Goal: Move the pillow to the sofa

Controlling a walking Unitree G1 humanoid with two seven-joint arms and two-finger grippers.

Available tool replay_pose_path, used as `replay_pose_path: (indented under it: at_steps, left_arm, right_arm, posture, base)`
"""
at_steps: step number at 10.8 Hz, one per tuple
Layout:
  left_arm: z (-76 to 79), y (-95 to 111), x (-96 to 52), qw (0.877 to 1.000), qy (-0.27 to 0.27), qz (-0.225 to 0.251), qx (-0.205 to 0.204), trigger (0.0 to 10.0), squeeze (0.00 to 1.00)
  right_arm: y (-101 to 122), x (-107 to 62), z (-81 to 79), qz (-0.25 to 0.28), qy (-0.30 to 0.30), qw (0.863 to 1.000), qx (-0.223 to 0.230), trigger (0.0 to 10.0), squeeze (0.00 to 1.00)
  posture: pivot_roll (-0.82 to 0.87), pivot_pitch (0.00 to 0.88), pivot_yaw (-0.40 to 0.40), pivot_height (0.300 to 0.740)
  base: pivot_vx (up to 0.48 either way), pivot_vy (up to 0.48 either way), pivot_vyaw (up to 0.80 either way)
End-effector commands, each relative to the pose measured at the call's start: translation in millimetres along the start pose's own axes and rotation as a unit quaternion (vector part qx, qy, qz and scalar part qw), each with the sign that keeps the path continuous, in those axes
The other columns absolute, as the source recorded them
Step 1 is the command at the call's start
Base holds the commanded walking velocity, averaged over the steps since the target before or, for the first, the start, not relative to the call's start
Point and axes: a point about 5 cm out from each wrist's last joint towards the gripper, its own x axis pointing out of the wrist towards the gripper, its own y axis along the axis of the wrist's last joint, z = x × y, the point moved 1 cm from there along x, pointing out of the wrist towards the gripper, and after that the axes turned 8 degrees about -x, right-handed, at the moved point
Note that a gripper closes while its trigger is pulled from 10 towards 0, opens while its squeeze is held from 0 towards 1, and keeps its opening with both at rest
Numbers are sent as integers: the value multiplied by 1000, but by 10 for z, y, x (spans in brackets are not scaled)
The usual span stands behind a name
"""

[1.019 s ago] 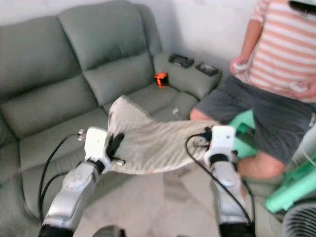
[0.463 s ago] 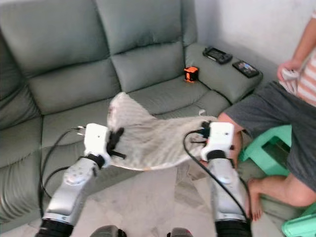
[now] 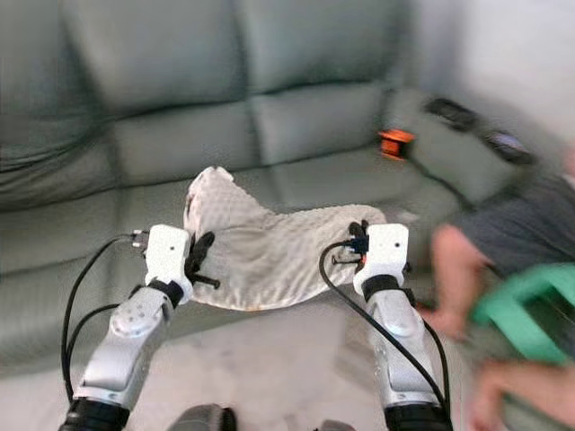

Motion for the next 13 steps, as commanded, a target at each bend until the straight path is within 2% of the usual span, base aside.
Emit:
replay_pose_path:
  at_steps: [1, 5, 9, 13]
  left_arm:
    - [15, 57, 26, 1000, -5, 13, 10, 10000, 0]
    - [-80, 21, 20, 1000, 21, 7, 22, 10000, 0]
    - [-68, 29, 17, 1000, 12, 10, 21, 10000, 0]
    - [0, 14, -13, 1000, -23, 9, -3, 10000, 0]
  right_arm:
    - [132, 16, -20, 30, 7, 1000, 2, 10000, 0]
    - [125, 7, -61, 31, 17, 999, 10, 10000, 0]
    - [106, -18, -66, 32, 15, 999, 17, 10000, 0]
    - [14, -98, 6, 9, -20, 1000, 21, 10000, 0]
  posture:
    - [-55, 0, 27, 740]
    - [-50, 0, 29, 740]
    - [-50, 0, 37, 740]
    - [-56, 0, 39, 740]
  base:
    - [0, 0, 756]
    - [0, 0, 756]
    - [0, 0, 731]
    - [0, 0, 0]
